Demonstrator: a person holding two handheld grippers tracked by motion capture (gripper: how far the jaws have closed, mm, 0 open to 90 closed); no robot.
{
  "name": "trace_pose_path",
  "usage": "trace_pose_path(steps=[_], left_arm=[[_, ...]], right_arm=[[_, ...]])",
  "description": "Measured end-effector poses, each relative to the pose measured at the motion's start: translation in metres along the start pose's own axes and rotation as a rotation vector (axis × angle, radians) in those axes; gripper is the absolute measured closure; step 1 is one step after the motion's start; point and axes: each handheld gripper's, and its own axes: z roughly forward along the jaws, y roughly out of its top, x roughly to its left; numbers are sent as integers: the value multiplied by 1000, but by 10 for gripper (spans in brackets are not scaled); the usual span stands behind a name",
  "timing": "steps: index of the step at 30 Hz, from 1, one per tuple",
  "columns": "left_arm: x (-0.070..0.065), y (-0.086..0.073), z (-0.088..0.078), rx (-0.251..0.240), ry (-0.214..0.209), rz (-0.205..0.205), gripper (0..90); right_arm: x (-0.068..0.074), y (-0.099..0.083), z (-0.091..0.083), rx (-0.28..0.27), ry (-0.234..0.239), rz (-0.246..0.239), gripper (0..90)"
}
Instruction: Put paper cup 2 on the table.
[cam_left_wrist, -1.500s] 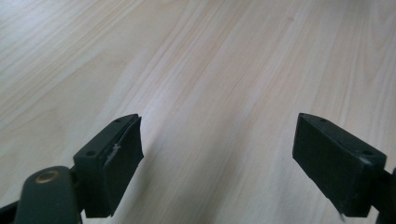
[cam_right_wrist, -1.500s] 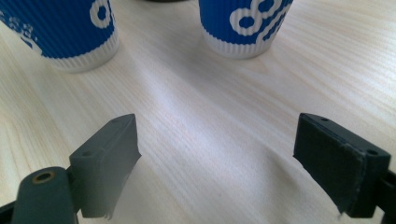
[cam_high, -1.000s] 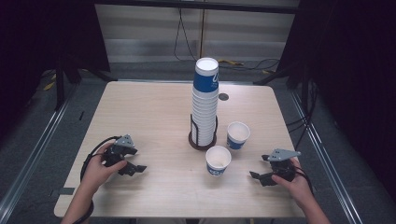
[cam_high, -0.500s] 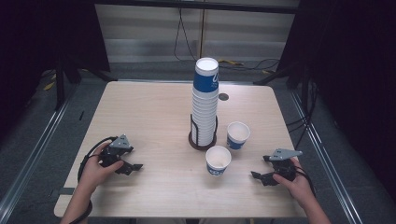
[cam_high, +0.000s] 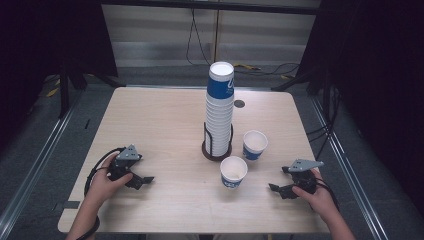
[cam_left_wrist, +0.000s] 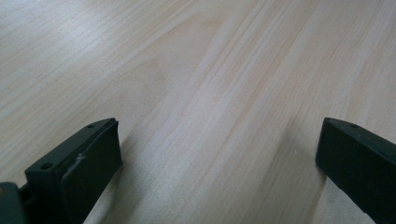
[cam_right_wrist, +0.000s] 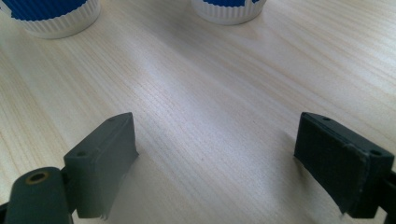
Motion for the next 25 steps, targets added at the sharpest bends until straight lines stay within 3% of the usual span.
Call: trace_pose_path(steps=[25], left_arm=[[-1, 0, 0, 6, 12, -2, 0]], right_arm=[[0, 0, 1, 2, -4, 4, 101]])
